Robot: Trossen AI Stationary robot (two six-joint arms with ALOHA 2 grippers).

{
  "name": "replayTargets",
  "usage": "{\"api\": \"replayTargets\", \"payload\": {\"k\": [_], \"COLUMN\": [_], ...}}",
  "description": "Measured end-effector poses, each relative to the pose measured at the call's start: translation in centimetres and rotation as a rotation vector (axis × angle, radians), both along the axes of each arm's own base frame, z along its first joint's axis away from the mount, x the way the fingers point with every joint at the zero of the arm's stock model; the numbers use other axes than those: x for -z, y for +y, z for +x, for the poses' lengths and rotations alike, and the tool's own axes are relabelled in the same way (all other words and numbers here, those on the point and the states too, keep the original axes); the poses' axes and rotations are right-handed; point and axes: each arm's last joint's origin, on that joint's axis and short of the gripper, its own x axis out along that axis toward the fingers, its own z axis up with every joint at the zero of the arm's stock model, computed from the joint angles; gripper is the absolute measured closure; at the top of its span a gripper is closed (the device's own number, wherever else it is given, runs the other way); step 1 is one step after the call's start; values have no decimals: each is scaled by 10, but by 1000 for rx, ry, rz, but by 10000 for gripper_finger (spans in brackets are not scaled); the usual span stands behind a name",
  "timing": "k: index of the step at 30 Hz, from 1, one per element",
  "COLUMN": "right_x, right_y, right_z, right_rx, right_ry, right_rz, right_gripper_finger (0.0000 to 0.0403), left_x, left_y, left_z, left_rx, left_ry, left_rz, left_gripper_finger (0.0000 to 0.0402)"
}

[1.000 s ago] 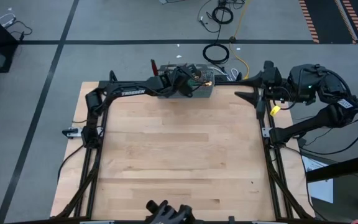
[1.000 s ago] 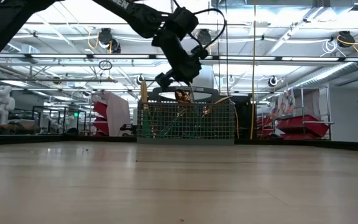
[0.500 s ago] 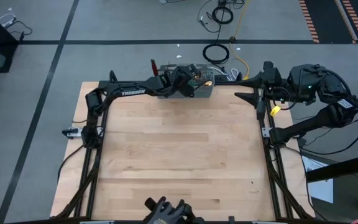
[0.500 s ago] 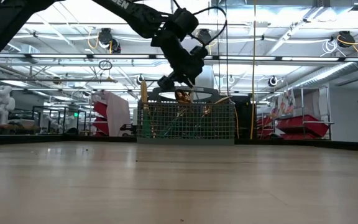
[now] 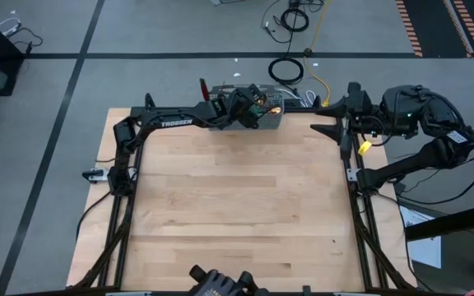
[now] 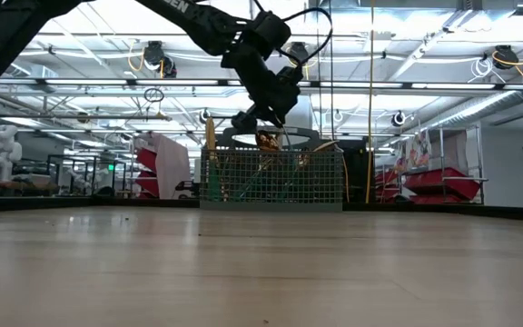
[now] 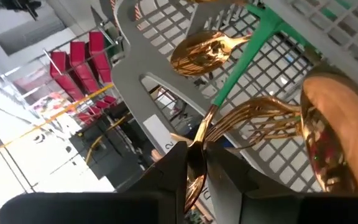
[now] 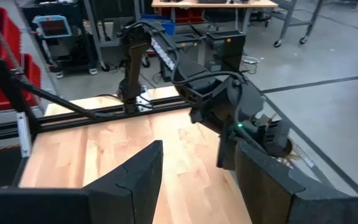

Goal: Sort silverware
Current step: Put the green spoon into the gray silverware organizer, then return to Home Position

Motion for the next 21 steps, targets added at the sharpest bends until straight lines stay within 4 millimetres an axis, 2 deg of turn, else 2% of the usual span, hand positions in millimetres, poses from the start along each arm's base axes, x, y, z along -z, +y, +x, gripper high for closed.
{"api": "replayTargets", "payload": {"k": [4, 11, 21], "right_x": [1, 3, 3], "right_y": [0, 0, 1], "right_z": [0, -1, -1], "right_rx": [-6, -9, -32], "right_ry": [15, 32, 37], "right_rz": [5, 1, -3], "right_gripper_finger": [215, 215, 215], "left_x": [1, 9, 9], "left_y": [-1, -5, -5], "left_z": [0, -3, -3], "left_rx": [7, 72, 52], "left_ry": [-14, 131, 120], "left_rz": [-24, -43, -44], "left_gripper_finger": [338, 333, 269]}}
